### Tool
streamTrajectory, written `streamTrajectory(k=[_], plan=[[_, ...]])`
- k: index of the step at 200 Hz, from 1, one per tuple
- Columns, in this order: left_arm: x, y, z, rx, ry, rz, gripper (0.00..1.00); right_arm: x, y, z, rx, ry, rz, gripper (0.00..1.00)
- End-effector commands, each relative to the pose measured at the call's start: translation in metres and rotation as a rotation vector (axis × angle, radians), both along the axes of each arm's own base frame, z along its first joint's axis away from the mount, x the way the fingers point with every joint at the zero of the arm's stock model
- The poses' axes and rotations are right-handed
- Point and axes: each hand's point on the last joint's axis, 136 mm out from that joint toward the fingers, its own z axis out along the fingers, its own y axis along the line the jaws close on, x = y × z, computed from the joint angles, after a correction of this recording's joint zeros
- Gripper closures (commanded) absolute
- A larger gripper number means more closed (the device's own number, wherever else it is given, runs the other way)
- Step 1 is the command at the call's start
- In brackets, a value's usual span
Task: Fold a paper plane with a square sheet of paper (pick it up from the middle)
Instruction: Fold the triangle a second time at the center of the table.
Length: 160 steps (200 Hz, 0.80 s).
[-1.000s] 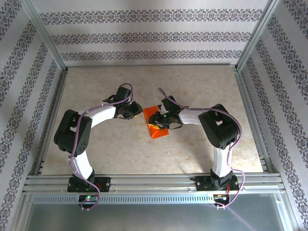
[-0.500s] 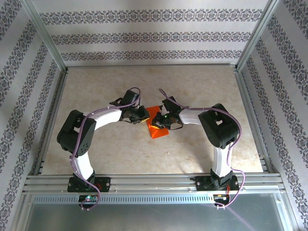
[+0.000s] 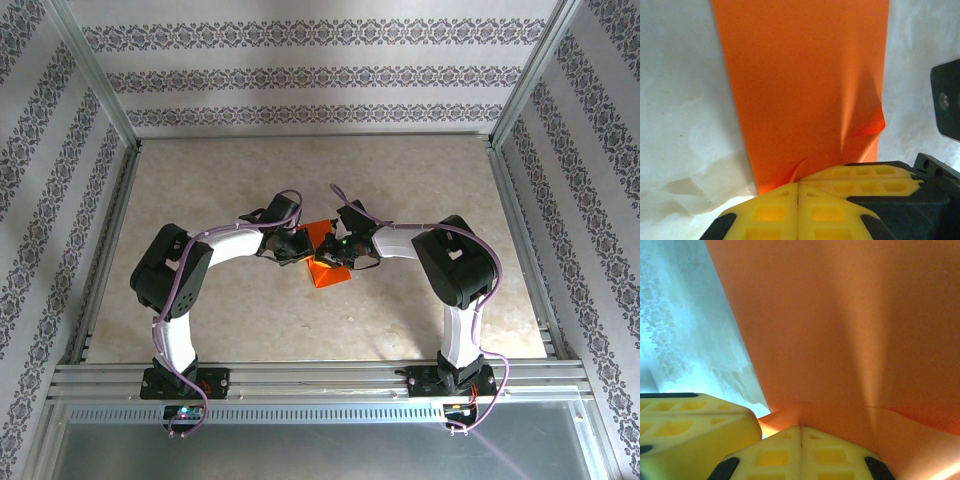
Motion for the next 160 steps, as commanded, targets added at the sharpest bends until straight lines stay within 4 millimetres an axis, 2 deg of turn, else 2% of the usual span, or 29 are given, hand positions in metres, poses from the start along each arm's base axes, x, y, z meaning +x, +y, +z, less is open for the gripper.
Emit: streamTrajectory(k=[1,69,87,104,132,160], plan=[[-0.011,0.000,-0.014,0.059,0.041,-0.028,0.95,-0.021,-0.031,-0.047,-0.156,0.126,-0.044,1.00],[-0.014,0.009,-0.029,0.118,0.062,-0.030,1.00,-0.019,-0.027,-0.041,-0.133,0.124,-0.045,1.00],[-0.016,0.013,-0.034,0.147,0.069,-0.035,1.00,-0.013,-0.021,-0.029,-0.087,0.100,-0.044,1.00],[-0.018,0.019,-0.037,0.182,0.076,-0.041,1.00,-0.003,-0.016,-0.008,-0.032,0.056,-0.040,1.00],[-0.020,0.024,-0.040,0.212,0.078,-0.055,1.00,0.008,-0.021,0.017,-0.012,-0.032,-0.032,1.00],[-0.018,0.022,-0.042,0.217,0.071,-0.076,1.00,0.007,-0.032,0.007,-0.052,-0.044,-0.017,1.00]])
